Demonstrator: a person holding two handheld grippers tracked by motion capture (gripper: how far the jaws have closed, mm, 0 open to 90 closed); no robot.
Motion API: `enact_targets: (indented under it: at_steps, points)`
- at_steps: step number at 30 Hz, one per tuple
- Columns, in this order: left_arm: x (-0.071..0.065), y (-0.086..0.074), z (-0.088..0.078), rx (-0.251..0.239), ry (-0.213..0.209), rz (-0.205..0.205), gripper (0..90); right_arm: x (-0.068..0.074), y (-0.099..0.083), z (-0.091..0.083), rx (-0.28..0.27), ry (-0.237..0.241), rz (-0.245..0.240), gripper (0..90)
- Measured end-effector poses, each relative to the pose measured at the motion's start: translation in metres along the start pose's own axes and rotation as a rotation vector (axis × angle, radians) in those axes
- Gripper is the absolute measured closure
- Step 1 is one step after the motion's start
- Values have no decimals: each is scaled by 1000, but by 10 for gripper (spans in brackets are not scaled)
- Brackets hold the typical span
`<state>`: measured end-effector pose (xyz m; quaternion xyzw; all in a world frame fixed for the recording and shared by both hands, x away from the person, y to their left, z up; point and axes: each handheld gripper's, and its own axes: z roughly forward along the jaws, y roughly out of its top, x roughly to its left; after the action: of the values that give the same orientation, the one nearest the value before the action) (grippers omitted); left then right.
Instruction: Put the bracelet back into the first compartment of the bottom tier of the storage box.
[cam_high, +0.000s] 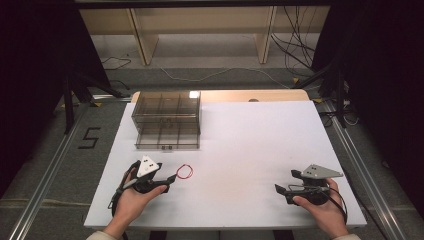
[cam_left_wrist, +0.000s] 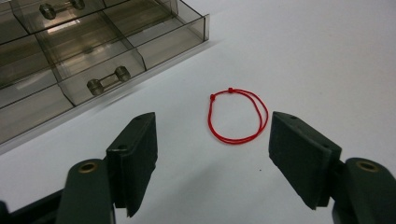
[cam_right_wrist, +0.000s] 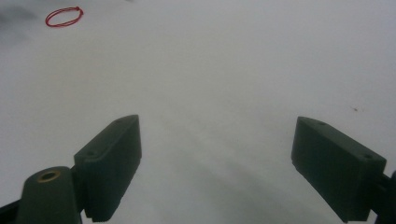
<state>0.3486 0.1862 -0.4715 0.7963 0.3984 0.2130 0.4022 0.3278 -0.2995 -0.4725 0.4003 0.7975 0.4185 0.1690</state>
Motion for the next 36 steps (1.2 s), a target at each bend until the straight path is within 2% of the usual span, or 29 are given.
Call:
enact_targets:
  at_steps: [8,9,13,17,24,36]
  points:
    - [1,6,6,1,9,4,365,2,0,-1,-1,1,-5,167]
    - [3,8,9,6,10,-1,406,2,1,0,-2,0,-8,167]
    - [6,13,16,19,13,-4,463,2,1,1,6,1,-7,167]
    - [9,15,27,39,-4,-5,516,2,1,2,0,4,-8,167]
    - [9,23,50,81,-39,21,586,2,0,1,1,5,-7,167]
    - [5,28,72,132,-84,52,668,2,0,2,2,6,-6,167]
